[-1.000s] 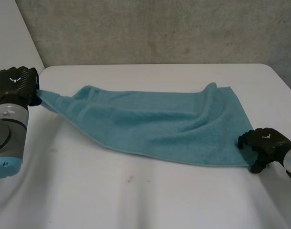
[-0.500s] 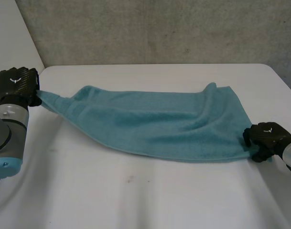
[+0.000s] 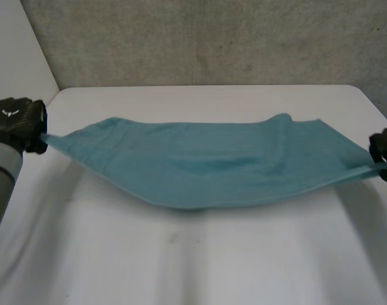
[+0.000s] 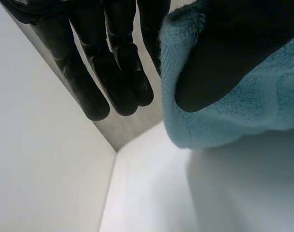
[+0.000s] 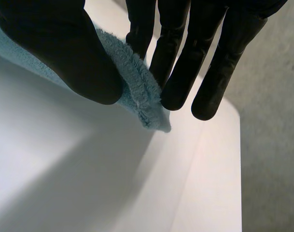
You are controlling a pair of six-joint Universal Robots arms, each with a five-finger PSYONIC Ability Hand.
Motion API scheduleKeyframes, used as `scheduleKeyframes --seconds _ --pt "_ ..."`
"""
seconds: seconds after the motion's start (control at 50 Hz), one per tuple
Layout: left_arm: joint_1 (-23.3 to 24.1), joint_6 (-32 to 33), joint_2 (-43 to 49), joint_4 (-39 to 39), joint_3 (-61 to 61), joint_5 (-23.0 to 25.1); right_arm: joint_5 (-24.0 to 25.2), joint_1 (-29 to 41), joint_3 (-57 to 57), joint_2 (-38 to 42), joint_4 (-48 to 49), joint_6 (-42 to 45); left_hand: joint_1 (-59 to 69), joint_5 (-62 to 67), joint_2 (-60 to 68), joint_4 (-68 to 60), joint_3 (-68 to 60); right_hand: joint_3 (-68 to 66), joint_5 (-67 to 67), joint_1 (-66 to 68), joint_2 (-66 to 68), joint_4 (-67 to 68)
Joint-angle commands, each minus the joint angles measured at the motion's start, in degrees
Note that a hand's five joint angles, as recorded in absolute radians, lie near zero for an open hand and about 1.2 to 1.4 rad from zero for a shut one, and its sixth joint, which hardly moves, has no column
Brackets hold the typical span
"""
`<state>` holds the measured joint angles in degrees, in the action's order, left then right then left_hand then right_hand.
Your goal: Fold the laundry
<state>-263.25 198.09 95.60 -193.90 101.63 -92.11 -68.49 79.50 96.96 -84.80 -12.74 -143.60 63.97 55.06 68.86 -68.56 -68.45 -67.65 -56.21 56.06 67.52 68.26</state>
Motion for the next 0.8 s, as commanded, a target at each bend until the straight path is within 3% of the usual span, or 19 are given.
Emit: scheduleKeyframes --seconds 0.02,0.04,0.12,0.26,0.34,0.48,0.58,0.68,0.8 --pt "-0.42 2.99 -10.05 9.58 5.14 0.79 0.12 -5.75 0.25 -2.12 -15.27 15.14 16.03 14.94 11.14 -11.44 -11.55 -12.35 -13.79 23.94 12.48 11.74" --pt "-0.59 5.09 -12.52 10.73 6.2 1.67 0.03 -6.71 0.77 -2.47 -17.82 19.62 16.03 14.94 11.14 -11.44 -11.55 -12.35 -13.79 23.94 12.48 11.74" --pt "-0.51 10.64 -15.97 11.79 8.23 4.74 0.38 -8.04 1.13 -2.83 -20.3 24.48 16.03 14.94 11.14 -11.44 -11.55 -12.35 -13.79 23.94 12.48 11.74" --pt "0.02 12.67 -12.99 11.18 8.58 7.21 0.46 -7.78 -1.42 -2.13 -15.57 20.47 16.03 14.94 11.14 -11.44 -11.55 -12.35 -13.79 23.94 12.48 11.74" --pt "0.02 13.11 -5.35 9.34 5.69 7.04 0.38 -7.34 -3.61 1.55 -9.16 15.55 16.03 14.94 11.14 -11.44 -11.55 -12.35 -13.79 23.94 12.48 11.74" --pt "0.46 12.67 8.27 0.64 -3.8 6.77 -2.88 -0.66 -12.58 12.2 -1.32 8.68 16.03 14.94 11.14 -11.44 -11.55 -12.35 -13.79 23.94 12.48 11.74" --pt "1.25 12.67 16.64 -3.24 -11.2 6.42 -10.68 6.18 -24.94 23.69 2.62 4.65 16.03 14.94 11.14 -11.44 -11.55 -12.35 -13.79 23.94 12.48 11.74" --pt "4.5 12.85 29.53 -4.46 -25.4 5.37 -13.51 8.65 -32.52 31.17 5.97 3.24 16.03 14.94 11.14 -11.44 -11.55 -12.35 -13.79 23.94 12.48 11.74" --pt "4.68 13.29 39.56 -4.73 -36.67 2.12 -17.63 11.38 -44.37 41.97 11.59 1.74 16.03 14.94 11.14 -11.44 -11.55 -12.35 -13.79 23.94 12.48 11.74"
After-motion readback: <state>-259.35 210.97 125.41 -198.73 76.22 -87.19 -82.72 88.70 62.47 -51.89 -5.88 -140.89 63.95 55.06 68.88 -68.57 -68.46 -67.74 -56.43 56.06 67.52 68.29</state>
